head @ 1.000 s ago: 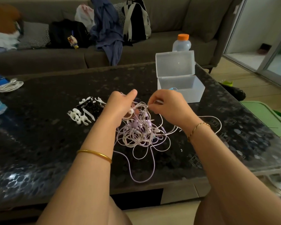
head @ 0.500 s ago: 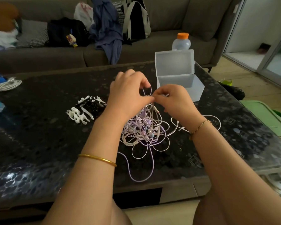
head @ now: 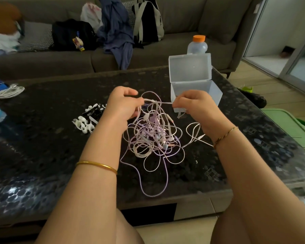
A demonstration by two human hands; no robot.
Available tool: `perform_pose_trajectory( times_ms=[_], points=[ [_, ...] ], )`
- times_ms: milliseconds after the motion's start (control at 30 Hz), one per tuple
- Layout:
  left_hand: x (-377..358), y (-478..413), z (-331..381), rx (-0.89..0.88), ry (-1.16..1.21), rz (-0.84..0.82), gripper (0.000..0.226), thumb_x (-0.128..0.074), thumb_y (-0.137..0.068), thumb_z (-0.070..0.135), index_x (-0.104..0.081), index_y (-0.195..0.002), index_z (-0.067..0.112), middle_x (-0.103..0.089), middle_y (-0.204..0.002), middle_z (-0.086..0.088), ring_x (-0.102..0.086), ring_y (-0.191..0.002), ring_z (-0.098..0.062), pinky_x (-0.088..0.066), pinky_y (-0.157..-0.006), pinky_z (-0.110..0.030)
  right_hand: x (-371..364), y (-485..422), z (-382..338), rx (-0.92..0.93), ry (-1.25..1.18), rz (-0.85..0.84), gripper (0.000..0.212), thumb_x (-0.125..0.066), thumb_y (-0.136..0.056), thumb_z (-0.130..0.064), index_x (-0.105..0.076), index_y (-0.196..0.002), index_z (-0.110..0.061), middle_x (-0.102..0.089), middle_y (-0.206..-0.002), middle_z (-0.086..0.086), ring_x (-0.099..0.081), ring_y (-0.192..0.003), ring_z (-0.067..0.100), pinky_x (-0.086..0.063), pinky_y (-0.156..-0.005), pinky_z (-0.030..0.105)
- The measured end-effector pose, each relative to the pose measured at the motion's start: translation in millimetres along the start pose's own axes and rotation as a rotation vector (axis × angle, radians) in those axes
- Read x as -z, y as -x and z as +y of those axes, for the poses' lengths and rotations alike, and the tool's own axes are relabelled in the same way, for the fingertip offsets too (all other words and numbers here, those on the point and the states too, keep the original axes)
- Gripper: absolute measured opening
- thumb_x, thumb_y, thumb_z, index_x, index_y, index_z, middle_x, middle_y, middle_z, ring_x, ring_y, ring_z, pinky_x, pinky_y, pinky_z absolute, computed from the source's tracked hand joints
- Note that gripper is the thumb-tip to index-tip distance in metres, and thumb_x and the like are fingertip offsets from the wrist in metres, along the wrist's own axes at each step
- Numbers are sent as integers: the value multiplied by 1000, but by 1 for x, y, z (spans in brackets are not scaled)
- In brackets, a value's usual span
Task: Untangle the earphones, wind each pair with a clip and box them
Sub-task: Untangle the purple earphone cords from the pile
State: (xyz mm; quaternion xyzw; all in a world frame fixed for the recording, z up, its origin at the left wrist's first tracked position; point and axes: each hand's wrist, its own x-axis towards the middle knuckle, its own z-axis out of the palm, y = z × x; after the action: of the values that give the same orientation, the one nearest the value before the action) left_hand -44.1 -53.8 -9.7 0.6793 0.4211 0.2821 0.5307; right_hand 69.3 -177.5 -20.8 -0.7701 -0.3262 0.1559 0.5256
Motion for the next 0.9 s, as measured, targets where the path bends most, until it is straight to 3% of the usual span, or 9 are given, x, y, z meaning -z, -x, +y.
perform_pose_trajectory(
  times_ms=[200, 300, 367, 533, 600, 700, 767, 833, 900],
  points=[
    [-2, -3, 3, 94, 75, 139, 24, -42, -96, -2, -44, -106, 20, -55, -112, -10, -58, -77, -13, -51, -57, -23, -1, -1, -3, -161, -343, 48, 15, -55, -86, -8, -63, -74, -4, -62, -80, 7, -62, -88, 21, -52, -92, 43],
    [2, -7, 1, 37, -45, 191, 26, -40, -94, 0, -45, -103, 24, -53, -117, -9, -55, -84, -17, -44, -52, -24, 1, -2, -7, -232, -724, 86, 16, -50, -89, -2, -58, -76, -7, -63, -78, 8, -67, -78, 18, -55, -88, 40],
    [6, -9, -2, -21, -127, 246, 25, -38, -96, 2, -44, -107, 24, -51, -101, -2, -49, -74, -12, -40, -55, -25, 3, -3, -8, -248, -902, 120, 15, -47, -89, 1, -55, -78, -6, -62, -76, 10, -67, -73, 18, -56, -84, 38],
    [6, -6, -5, -165, -278, 314, 25, -36, -98, 4, -42, -116, 20, -39, -80, 9, -51, -77, -15, -49, -72, -36, 1, -5, -6, -266, -1035, 236, 17, -42, -90, 1, -53, -78, -5, -60, -76, 9, -66, -67, 16, -58, -72, 35],
    [7, -11, -8, -135, -395, 246, 22, -41, -96, 4, -49, -109, 20, -46, -82, 6, -56, -84, -19, -52, -78, -38, 3, -3, -6, -261, -1010, 175, 19, -40, -91, 0, -52, -78, -7, -63, -83, 12, -67, -70, 18, -58, -70, 36],
    [5, -9, -13, -22, -586, -31, 17, -48, -94, 5, -63, -99, 11, -65, -96, -10, -66, -87, -26, -55, -82, -42, 5, 0, -5, -276, -891, 22, 16, -38, -89, 2, -50, -84, -7, -69, -87, 16, -69, -73, 24, -59, -68, 37],
    [1, -7, -14, -89, -702, -92, 23, -46, -97, 12, -68, -101, 7, -67, -103, -11, -64, -93, -27, -52, -85, -38, 1, 1, -3, -275, -839, -22, 14, -37, -91, 2, -48, -89, -6, -69, -81, 16, -70, -72, 27, -59, -69, 39],
    [-4, -3, -8, -239, -597, -126, 23, -46, -98, 17, -68, -105, 16, -62, -103, 1, -58, -95, -18, -43, -83, -29, -3, 0, -2, -257, -815, -44, 13, -36, -93, 0, -47, -94, -6, -70, -78, 16, -70, -72, 28, -59, -71, 41],
    [-7, 2, -2, -310, -417, -324, 26, -54, -95, 14, -63, -118, 23, -58, -108, 7, -54, -101, -7, -39, -86, -22, -4, -1, -4, -225, -815, -64, 12, -35, -94, -1, -47, -94, -5, -70, -75, 15, -70, -72, 29, -59, -72, 42]
  ],
)
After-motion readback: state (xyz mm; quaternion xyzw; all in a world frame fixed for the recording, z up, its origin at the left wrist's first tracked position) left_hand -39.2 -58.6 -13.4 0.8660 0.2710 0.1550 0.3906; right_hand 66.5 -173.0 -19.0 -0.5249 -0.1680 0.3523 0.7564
